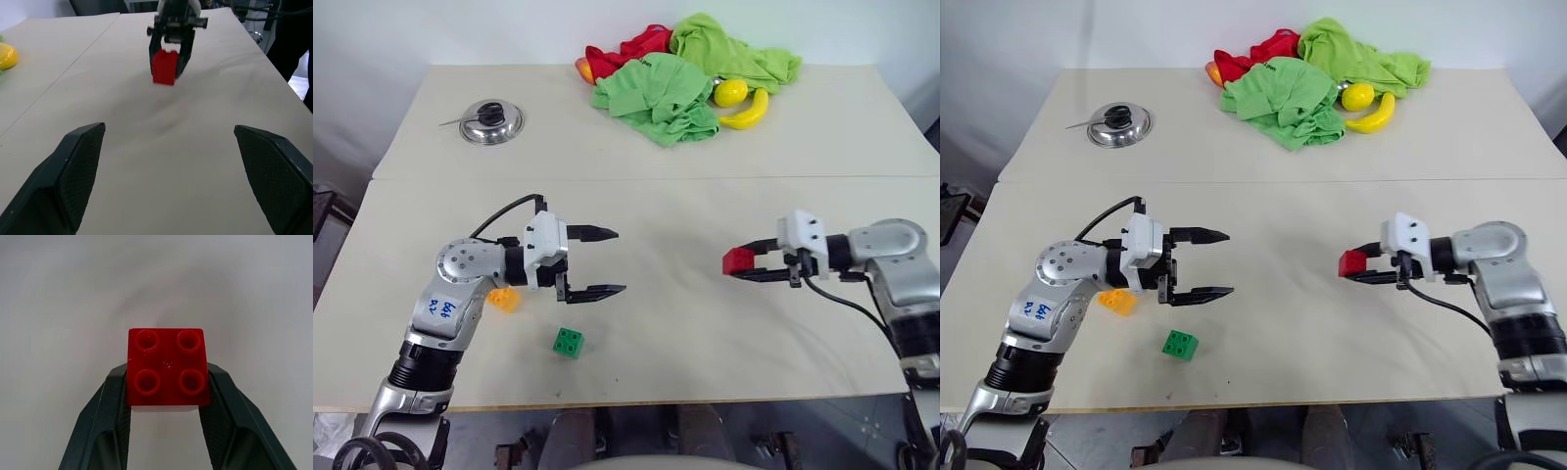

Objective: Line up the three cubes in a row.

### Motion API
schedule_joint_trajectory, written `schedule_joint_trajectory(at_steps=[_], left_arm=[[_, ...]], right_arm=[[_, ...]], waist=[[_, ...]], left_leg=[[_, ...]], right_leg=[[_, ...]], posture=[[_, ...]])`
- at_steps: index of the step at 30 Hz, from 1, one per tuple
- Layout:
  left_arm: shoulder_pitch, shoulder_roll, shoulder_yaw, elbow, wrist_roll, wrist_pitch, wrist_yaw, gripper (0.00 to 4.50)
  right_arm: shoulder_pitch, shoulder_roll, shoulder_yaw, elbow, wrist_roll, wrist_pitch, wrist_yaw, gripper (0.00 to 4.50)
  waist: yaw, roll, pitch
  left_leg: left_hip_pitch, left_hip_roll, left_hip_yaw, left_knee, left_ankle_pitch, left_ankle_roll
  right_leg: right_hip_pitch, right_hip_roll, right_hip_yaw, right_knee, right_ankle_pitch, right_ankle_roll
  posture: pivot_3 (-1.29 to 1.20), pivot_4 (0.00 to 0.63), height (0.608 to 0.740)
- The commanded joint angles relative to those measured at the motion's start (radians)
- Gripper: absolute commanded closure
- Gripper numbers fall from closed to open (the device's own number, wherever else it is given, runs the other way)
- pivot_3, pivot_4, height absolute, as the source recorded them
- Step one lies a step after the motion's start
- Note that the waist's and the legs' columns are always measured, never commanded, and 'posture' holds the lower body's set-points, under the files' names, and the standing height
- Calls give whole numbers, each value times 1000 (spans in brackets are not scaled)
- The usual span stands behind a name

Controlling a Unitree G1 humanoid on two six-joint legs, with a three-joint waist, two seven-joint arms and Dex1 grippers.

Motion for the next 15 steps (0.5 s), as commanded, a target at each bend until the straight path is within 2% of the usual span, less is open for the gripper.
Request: schedule_joint_trajectory(at_steps=[1,9,15], left_arm=[[-4,17,24,-32,-14,6,-6,0],[11,42,44,-52,-21,26,-1,0],[16,48,57,-51,-20,27,-5,0]], right_arm=[[-56,20,14,98,-16,-62,82,3001],[-173,40,64,320,-75,-241,109,3001],[-198,19,89,388,-63,-287,109,3001]], waist=[[0,0,0],[-7,0,0],[-4,0,0]], left_leg=[[0,0,-1,0,0,0],[-1,0,-2,0,0,0],[-1,0,-2,1,0,0]], right_leg=[[0,0,0,0,0,0],[0,0,-2,0,0,0],[1,-1,-2,1,0,0]], posture=[[0,150,740],[0,150,740],[0,150,740]])
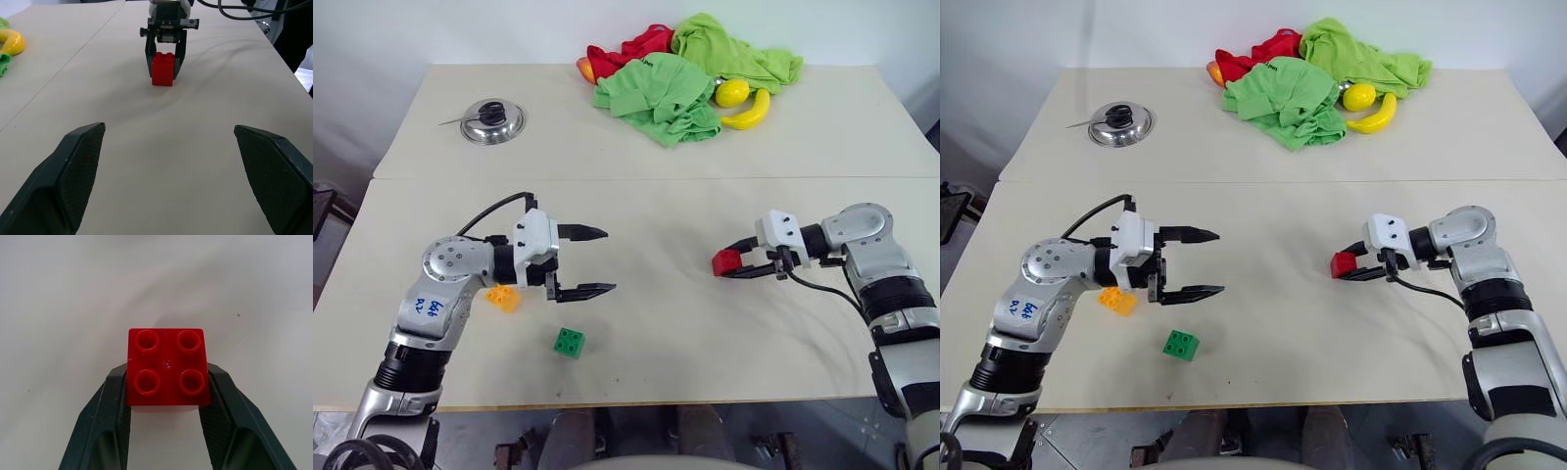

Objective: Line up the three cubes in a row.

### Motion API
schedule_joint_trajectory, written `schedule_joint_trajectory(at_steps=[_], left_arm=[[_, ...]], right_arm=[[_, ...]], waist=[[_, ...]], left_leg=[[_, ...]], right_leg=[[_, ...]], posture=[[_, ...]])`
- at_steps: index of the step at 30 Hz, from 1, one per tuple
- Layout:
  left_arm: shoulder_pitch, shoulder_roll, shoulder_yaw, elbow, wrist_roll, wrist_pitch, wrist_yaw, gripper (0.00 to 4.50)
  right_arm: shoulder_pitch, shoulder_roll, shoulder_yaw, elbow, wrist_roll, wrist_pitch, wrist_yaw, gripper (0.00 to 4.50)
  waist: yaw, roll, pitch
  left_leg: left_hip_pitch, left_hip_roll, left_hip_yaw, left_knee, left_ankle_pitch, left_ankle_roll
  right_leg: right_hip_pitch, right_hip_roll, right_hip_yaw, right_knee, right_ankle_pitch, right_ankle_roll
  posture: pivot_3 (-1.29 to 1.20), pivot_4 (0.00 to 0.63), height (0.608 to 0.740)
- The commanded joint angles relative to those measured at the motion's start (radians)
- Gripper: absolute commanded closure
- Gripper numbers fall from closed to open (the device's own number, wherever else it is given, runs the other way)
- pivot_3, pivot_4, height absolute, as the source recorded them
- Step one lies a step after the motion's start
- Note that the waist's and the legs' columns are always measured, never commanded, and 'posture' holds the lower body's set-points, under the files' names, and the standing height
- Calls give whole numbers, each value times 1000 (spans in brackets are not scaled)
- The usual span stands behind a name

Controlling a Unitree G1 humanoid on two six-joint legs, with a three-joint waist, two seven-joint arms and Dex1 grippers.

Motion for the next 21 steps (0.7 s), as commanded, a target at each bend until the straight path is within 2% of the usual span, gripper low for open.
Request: schedule_joint_trajectory(at_steps=[1,3,9,12,14,17,21], left_arm=[[2,10,26,-35,-20,-6,-6,0],[1,7,29,-31,-25,-15,-14,0],[9,6,48,-2,-44,-65,-58,0],[23,24,106,8,-80,-51,-60,0],[42,40,164,4,-104,-42,-45,0],[109,93,316,34,-138,-56,-37,0],[224,161,496,147,-151,-98,-68,0]], right_arm=[[-11,-29,13,30,3,-25,59,3001],[-12,-19,0,42,12,-15,59,3001],[-22,-18,-28,36,41,-25,59,1019],[11,-35,-91,-87,147,32,59,102],[63,-59,-120,-209,221,82,59,42],[215,-76,-211,-484,440,201,59,42],[402,-69,-273,-729,511,293,-11,42]], waist=[[1,0,0],[1,0,0],[-3,0,0],[-8,2,1],[-10,2,1],[-9,2,1],[-8,2,1]], left_leg=[[0,0,0,0,0,0],[0,0,0,0,0,0],[0,0,-1,0,0,0],[0,0,-1,0,0,0],[0,0,-1,0,0,0],[0,1,-4,0,0,-1],[-1,1,-6,0,-1,-2]], right_leg=[[0,0,0,0,0,0],[1,0,0,0,0,0],[1,0,-1,0,0,0],[1,0,-1,0,0,0],[0,0,-1,0,0,0],[1,0,-4,1,-1,-2],[1,0,-7,0,-2,-3]], posture=[[0,150,740],[0,150,740],[0,150,740],[0,150,740],[0,150,740],[0,150,740],[0,150,740]])
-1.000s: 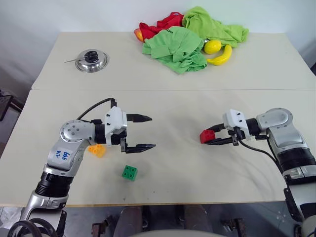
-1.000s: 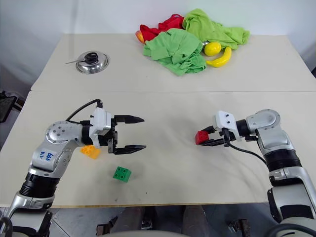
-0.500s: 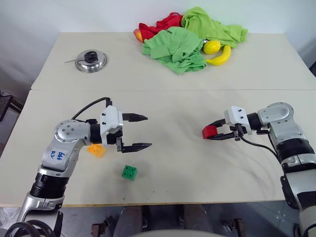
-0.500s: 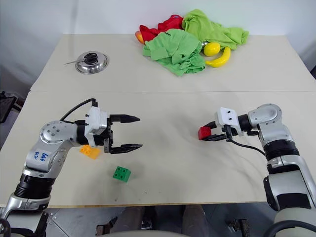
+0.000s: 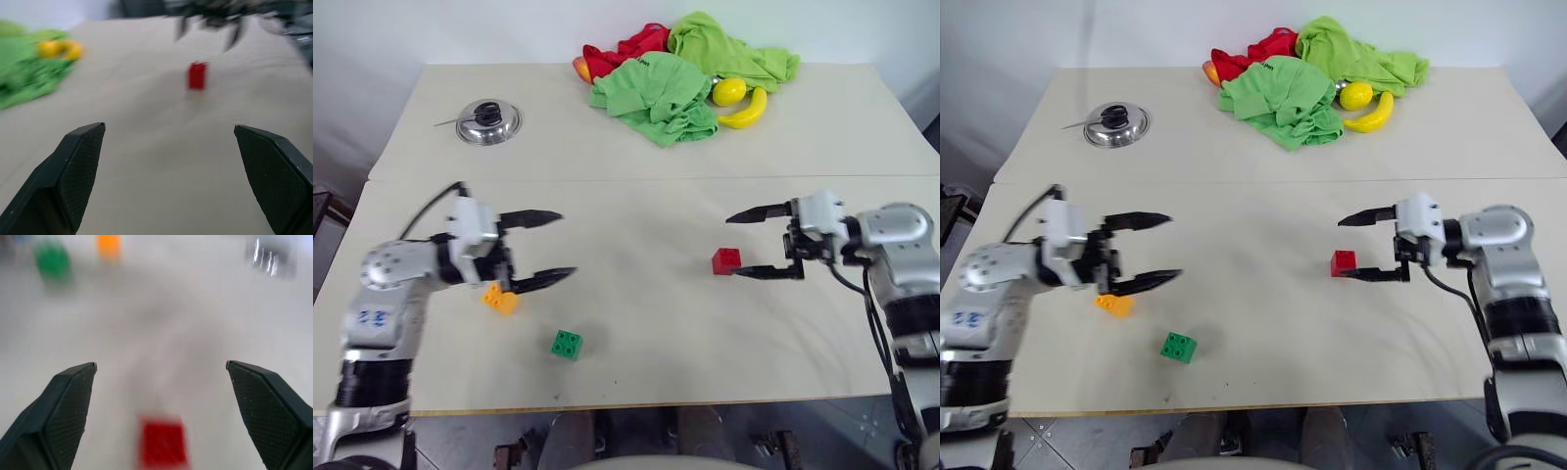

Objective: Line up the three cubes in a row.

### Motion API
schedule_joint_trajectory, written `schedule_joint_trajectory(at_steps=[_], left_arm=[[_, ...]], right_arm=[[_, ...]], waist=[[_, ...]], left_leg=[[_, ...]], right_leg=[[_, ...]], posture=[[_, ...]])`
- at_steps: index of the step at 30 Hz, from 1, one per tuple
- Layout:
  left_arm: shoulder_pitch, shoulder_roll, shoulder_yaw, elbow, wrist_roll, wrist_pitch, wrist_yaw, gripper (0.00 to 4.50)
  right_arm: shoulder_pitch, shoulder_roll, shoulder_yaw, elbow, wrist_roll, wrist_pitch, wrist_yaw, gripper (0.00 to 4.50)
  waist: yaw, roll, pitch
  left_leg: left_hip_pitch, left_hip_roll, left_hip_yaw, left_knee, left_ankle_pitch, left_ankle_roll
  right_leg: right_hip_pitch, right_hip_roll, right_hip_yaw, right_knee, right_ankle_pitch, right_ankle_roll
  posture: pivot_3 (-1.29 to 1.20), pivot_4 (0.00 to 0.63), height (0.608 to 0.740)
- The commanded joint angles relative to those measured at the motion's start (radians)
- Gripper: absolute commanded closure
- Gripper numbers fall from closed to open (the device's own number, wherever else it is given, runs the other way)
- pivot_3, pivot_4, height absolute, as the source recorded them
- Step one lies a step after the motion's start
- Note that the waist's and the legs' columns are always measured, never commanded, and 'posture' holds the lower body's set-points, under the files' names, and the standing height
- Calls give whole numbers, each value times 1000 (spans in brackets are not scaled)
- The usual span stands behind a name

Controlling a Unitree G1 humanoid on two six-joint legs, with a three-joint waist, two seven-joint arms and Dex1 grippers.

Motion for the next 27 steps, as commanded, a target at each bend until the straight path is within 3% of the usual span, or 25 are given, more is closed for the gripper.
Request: schedule_joint_trajectory(at_steps=[1,7,13,16,20,27], left_arm=[[91,58,164,112,-18,-52,-32,0],[291,130,320,319,12,-102,-70,0],[427,112,309,183,8,-151,-126,0],[435,117,248,19,-5,-152,-154,0],[378,147,75,-214,-15,-112,-195,0],[215,148,-230,-299,135,-64,-149,0]], right_arm=[[117,5,-47,-217,79,101,-41,42],[313,132,-25,-406,54,115,-166,42],[332,178,-48,-370,-1,70,-185,42],[330,143,-100,-340,1,64,-170,42],[386,74,-146,-323,0,68,-113,42],[471,35,-198,-381,3,102,-142,42]], waist=[[-1,0,0],[-1,-1,0],[14,-4,0],[19,-4,0],[15,-4,0],[7,-2,1]], left_leg=[[0,0,0,0,0,0],[1,1,1,0,-1,-2],[2,1,0,0,-3,-2],[2,0,-2,0,-3,-2],[2,-1,-1,-1,-3,-2],[3,2,5,-1,-3,-3]], right_leg=[[0,0,0,0,0,0],[0,0,0,1,0,-1],[0,-1,1,1,-1,-2],[0,-4,0,1,0,-4],[1,-5,-1,1,0,-5],[0,2,0,1,-1,-5]], posture=[[0,150,740],[0,150,740],[0,150,740],[0,150,740],[0,150,740],[0,150,740]])
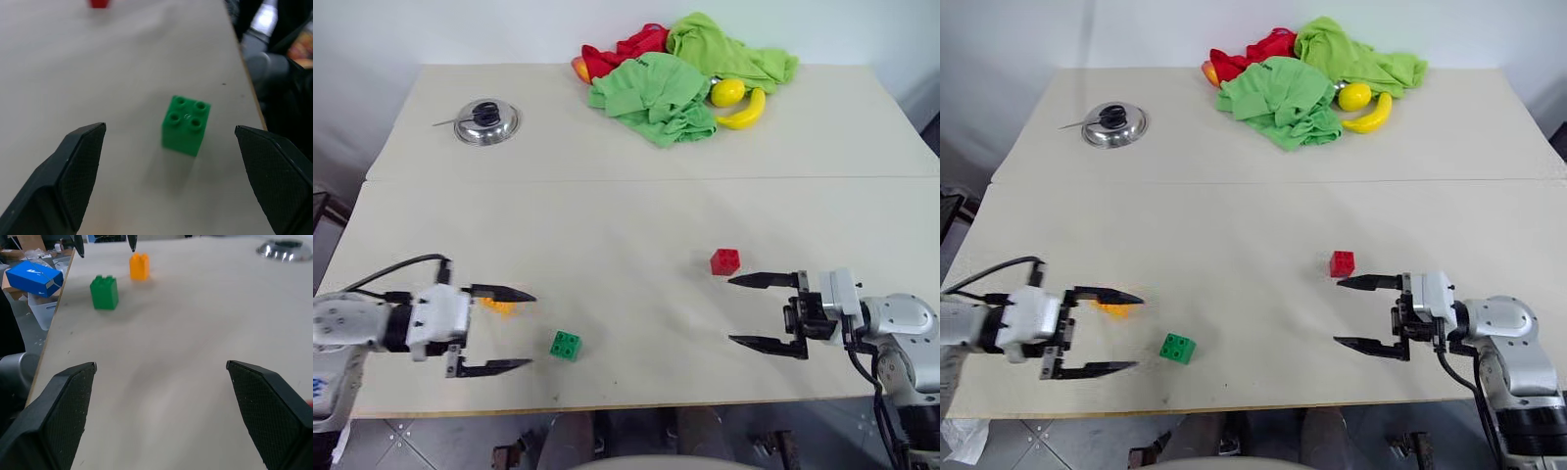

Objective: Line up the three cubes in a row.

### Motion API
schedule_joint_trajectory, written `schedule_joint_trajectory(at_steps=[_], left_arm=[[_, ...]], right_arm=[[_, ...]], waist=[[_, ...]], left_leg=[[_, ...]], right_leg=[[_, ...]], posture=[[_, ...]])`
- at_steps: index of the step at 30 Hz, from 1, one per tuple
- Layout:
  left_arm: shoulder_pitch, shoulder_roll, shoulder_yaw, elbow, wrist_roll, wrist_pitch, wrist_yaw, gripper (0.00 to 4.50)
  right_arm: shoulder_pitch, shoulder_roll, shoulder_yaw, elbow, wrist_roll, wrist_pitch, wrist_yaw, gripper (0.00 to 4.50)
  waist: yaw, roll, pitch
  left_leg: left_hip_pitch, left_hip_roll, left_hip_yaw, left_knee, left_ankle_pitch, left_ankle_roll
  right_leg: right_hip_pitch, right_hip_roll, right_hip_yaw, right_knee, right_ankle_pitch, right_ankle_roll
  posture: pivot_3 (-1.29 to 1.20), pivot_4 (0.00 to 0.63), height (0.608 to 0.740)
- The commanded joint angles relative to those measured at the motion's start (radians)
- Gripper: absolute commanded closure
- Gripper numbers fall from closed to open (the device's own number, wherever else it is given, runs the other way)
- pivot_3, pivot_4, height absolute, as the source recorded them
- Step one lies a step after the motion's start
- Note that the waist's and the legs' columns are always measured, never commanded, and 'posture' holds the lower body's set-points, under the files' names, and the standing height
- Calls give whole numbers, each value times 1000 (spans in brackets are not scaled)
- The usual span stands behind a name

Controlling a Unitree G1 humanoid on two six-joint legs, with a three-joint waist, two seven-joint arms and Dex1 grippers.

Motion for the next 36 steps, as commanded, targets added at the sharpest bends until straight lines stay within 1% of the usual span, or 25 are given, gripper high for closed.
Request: schedule_joint_trajectory(at_steps=[1,5,8,11,15,18,19,23,25,26,27,29,32,34,36], left_arm=[[-66,-19,-113,-37,59,48,52,0],[-116,-42,-205,-17,106,73,80,0],[-131,-37,-239,-7,129,86,80,0],[-157,-29,-261,16,148,83,69,621],[-200,-16,-297,24,154,95,30,1907],[-251,-21,-322,14,129,137,2,2827],[-287,-33,-328,13,109,169,-2,3023],[-475,-95,-353,22,21,345,-5,3017],[-581,-123,-383,64,49,406,21,3017],[-658,-157,-424,119,111,415,55,3017],[-711,-180,-454,159,155,419,79,3017],[-802,-275,-500,257,200,375,111,3017],[-873,-379,-551,369,261,337,147,3017],[-915,-458,-584,478,312,300,193,3017],[-940,-511,-600,561,344,262,214,3017]], right_arm=[[36,-27,-54,-76,18,20,-22,42],[116,-48,-107,-125,22,37,-41,42],[157,-51,-134,-146,20,41,-53,42],[195,-46,-158,-166,19,43,-70,0],[233,-38,-177,-181,13,37,-92,0],[261,-34,-197,-186,7,29,-106,0],[271,-31,-206,-189,5,24,-115,0],[297,-19,-234,-194,-4,7,-143,0],[304,-15,-247,-195,-5,0,-153,0],[307,-12,-260,-190,-3,-5,-162,0],[309,-10,-270,-187,-2,-8,-168,0],[309,6,-297,-178,10,-11,-193,0],[307,35,-328,-169,29,-8,-225,0],[315,54,-348,-165,35,-7,-245,0],[324,69,-356,-167,31,-12,-259,0]], waist=[[4,0,0],[8,0,0],[8,0,0],[9,0,0],[9,0,0],[13,0,0],[13,0,0],[28,0,0],[32,-1,0],[35,0,0],[37,0,0],[38,0,0],[36,-1,0],[35,-1,0],[34,-1,0]], left_leg=[[0,0,0,0,0,0],[1,0,0,1,0,0],[0,0,0,1,0,0],[0,0,0,1,0,0],[0,0,0,1,0,1],[0,0,0,1,0,1],[0,0,0,1,0,1],[0,-1,0,3,1,1],[0,-1,0,4,1,2],[0,-1,0,4,1,2],[1,-2,0,4,1,2],[0,-8,-1,4,2,3],[-1,-9,-1,4,2,3],[-1,-9,-1,4,2,3],[-1,-9,-1,3,2,3]], right_leg=[[0,0,0,1,0,0],[0,0,2,1,0,0],[0,0,2,1,0,0],[0,0,2,1,0,0],[0,0,2,1,0,0],[0,0,2,1,0,0],[0,0,2,1,0,0],[0,0,2,2,0,1],[1,0,3,2,0,1],[1,1,3,2,1,1],[1,1,3,3,1,1],[2,1,3,2,1,2],[2,1,3,1,2,4],[2,1,3,0,2,4],[2,1,3,-1,2,4]], posture=[[0,150,740],[0,150,740],[0,150,740],[0,150,740],[0,150,740],[0,150,740],[0,150,740],[0,150,740],[0,150,740],[0,150,740],[0,150,740],[0,150,740],[0,150,740],[0,150,740],[0,150,740]])
